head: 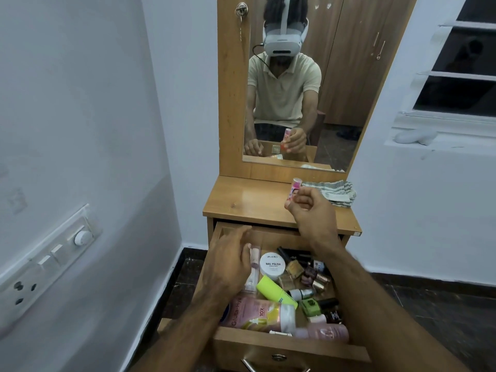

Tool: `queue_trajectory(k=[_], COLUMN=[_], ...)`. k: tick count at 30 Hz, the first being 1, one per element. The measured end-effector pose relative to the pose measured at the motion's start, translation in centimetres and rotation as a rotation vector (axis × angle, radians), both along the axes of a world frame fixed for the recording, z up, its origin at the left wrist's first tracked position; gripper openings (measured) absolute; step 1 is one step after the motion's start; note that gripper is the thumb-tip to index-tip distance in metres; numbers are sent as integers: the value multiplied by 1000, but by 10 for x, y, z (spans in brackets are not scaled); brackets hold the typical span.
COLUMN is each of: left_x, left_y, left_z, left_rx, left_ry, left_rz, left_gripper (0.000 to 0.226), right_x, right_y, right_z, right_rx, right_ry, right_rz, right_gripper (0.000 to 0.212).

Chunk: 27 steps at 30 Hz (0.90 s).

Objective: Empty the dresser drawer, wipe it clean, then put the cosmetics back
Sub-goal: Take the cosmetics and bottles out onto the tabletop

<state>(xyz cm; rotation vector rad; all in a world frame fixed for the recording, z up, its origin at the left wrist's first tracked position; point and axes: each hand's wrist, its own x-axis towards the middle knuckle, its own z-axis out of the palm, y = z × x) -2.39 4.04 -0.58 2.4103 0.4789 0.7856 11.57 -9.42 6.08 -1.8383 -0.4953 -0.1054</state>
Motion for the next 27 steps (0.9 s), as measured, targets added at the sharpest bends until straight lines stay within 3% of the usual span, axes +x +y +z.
queue_trajectory(k=[4,10,13,18,21,24,27], left_x=[0,4,4,4,5,5,3], left_y=[1,2,3,6,4,0,-1], left_z=[-1,-8,-8,-11,-11,-8,-6], left_rx=[38,63,87,146,181,180,139], left_ry=[20,112,144,263,300,302,289], left_rz=[-8,20,80,92,67,56,52], left_gripper=[38,36,37,35,34,34,32], right_x=[27,50,54,43,3,-41,-58], right_y=[13,36,41,28,2,-23,-31], right_z=[-14,-24,-23,-22,-20,-37,-57], right_rx=[-220,-305,-299,-154,-133,-380,-772], right_ry=[16,-39,-29,68,34,75,120], right_rz=[3,-87,-116,-91,-98,142,342], right_gripper=[23,21,22,48,26,14,40])
